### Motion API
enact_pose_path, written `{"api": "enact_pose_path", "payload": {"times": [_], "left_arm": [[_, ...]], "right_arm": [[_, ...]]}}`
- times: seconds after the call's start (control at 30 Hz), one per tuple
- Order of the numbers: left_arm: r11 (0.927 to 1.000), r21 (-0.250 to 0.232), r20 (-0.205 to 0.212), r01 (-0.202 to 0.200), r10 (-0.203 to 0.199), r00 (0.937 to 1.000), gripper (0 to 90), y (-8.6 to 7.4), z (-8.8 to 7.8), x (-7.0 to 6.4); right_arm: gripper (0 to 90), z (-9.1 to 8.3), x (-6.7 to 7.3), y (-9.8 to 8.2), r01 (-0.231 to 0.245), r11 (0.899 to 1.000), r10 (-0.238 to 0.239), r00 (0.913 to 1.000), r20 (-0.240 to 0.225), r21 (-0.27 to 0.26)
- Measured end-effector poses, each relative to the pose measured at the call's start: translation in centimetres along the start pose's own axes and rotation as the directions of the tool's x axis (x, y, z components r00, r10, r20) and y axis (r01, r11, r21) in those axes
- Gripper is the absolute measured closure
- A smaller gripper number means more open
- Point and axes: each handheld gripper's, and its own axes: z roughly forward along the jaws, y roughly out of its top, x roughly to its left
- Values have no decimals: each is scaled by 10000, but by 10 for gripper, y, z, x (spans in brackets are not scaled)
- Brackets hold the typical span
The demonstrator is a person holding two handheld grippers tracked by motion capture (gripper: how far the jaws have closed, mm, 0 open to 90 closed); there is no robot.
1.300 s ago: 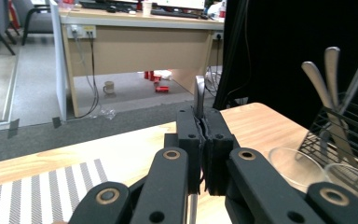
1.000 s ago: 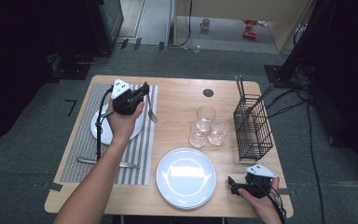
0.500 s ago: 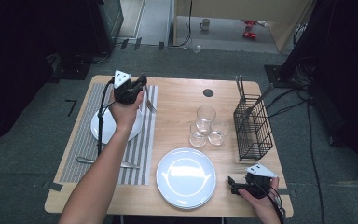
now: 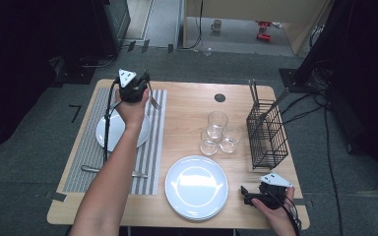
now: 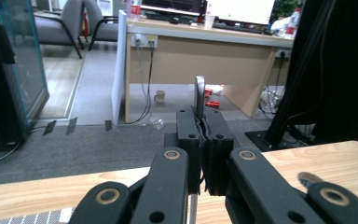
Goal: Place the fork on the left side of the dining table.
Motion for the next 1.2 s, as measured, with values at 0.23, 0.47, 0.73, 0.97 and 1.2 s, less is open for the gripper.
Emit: {"api": "enact_pose_path", "payload": {"times": [0.23,0.47,0.73,0.97,1.2], "left_arm": [[9986,-132,-733,507,-516,9960,888,-8,10,15],[9972,-36,-760,750,-751,9943,888,-15,14,29],[9942,693,-675,828,-781,9947,887,-9,3,31],[9902,986,-680,986,-922,9934,889,-9,-13,32],[9927,844,-832,858,-788,9934,894,-7,-16,28]], "right_arm": [[0,0,0,0,-3,10000,3,10000,-1,1],[0,0,0,0,0,10000,0,10000,-7,2],[0,0,0,0,9,10000,-9,10000,-18,-4],[0,0,0,0,12,10000,-12,10000,-14,-2],[0,0,0,0,7,10000,-7,10000,-14,0]]}}
